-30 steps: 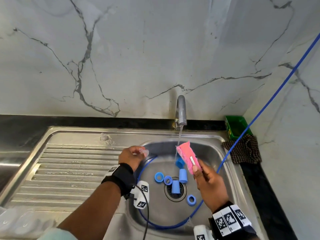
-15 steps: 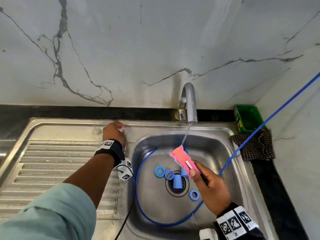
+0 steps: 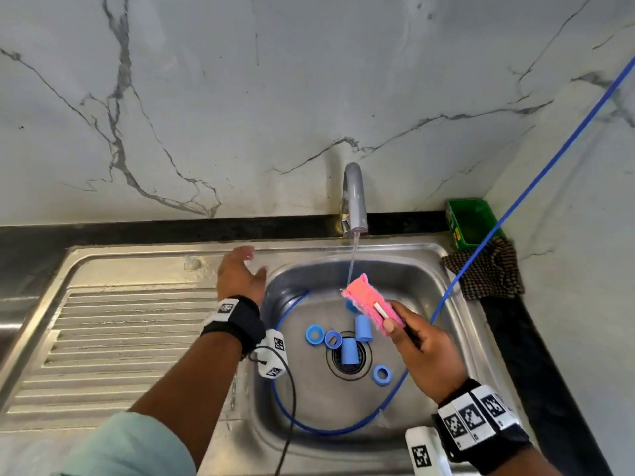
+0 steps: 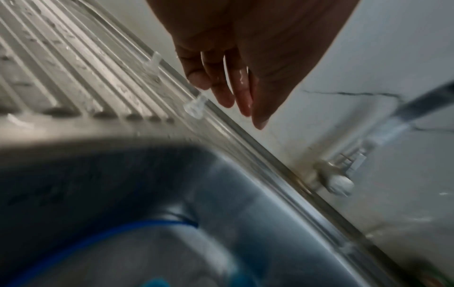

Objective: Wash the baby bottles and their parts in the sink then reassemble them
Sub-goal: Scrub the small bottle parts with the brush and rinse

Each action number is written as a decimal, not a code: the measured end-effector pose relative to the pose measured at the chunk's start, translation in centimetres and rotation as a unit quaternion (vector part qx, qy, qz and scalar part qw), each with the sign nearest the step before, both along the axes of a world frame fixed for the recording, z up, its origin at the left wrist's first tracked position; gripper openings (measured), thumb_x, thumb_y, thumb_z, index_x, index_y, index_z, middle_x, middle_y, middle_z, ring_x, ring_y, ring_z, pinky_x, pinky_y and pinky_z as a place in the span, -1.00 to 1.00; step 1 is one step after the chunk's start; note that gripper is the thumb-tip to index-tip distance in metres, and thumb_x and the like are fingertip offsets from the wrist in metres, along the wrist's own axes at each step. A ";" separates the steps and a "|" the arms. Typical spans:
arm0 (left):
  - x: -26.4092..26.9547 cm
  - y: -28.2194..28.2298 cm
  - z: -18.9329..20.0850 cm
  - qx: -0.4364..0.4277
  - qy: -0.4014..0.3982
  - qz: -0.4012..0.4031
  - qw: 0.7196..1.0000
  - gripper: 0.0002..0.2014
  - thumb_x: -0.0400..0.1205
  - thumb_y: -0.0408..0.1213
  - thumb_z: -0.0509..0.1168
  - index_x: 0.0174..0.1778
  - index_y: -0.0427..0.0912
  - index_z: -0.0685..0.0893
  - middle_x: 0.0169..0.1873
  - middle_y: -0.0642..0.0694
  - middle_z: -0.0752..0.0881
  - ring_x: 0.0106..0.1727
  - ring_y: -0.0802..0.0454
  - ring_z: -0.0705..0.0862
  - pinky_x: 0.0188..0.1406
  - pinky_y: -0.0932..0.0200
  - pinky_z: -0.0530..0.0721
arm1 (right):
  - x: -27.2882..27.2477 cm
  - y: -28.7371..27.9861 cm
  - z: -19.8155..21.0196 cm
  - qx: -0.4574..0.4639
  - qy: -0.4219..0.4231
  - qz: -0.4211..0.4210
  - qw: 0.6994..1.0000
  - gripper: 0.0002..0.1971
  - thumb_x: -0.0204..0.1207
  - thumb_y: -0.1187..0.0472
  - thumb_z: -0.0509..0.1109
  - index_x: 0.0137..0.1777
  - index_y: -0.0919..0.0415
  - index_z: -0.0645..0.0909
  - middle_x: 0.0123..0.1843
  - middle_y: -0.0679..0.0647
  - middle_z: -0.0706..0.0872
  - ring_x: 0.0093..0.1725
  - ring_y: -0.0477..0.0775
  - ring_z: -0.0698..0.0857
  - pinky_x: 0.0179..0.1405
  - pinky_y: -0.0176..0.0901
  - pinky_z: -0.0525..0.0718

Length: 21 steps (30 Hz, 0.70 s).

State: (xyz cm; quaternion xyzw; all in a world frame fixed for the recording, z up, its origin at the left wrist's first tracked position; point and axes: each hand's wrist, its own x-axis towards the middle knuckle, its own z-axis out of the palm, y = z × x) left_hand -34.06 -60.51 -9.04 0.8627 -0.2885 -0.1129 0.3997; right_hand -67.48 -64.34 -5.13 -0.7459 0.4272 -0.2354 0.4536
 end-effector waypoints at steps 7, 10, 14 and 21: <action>-10.9 0.2 -2.6 0.089 0.100 -0.223 0.965 -0.81 0.55 -0.47 0.39 0.02 -0.17 0.79 -0.15 -0.04 0.80 -0.22 0.14 0.69 -0.24 0.58 0.52 | -3.9 0.2 0.7 -0.026 -0.007 -0.077 0.997 -0.63 0.57 -0.24 0.34 0.37 -0.34 0.63 -0.05 -0.36 0.81 -0.01 -0.41 0.73 -0.05 -0.60 0.55; -14.4 0.6 -3.5 0.172 0.098 -0.399 0.896 -0.85 0.52 -0.37 0.46 -0.03 -0.08 0.81 -0.24 0.09 0.77 -0.16 0.08 0.73 -0.07 0.35 0.59 | -5.4 0.4 0.8 -0.032 0.005 -0.092 0.995 -0.55 0.55 -0.28 0.31 0.42 -0.30 0.64 0.03 -0.38 0.81 0.06 -0.44 0.71 0.00 -0.58 0.56; -18.2 0.0 -4.9 0.311 0.021 -0.571 0.759 -0.80 0.56 -0.24 0.37 0.06 0.07 0.79 0.00 0.02 0.79 0.06 0.01 0.73 0.19 0.13 0.67 | -7.3 0.4 1.0 -0.044 0.023 -0.091 0.995 -0.57 0.57 -0.16 0.34 0.41 -0.17 0.67 -0.10 -0.56 0.73 -0.17 -0.46 0.69 -0.16 -0.59 0.52; -22.5 -2.9 -6.7 0.397 -0.112 -0.670 0.617 -0.73 0.60 -0.23 0.31 0.20 -0.03 0.76 0.09 -0.15 0.76 0.12 -0.25 0.73 0.03 0.12 0.66 | -8.4 -0.9 0.9 -0.048 0.059 -0.074 0.994 -0.62 0.63 0.05 0.47 0.44 0.00 0.68 -0.20 -0.36 0.68 -0.23 -0.65 0.59 -0.12 -0.73 0.44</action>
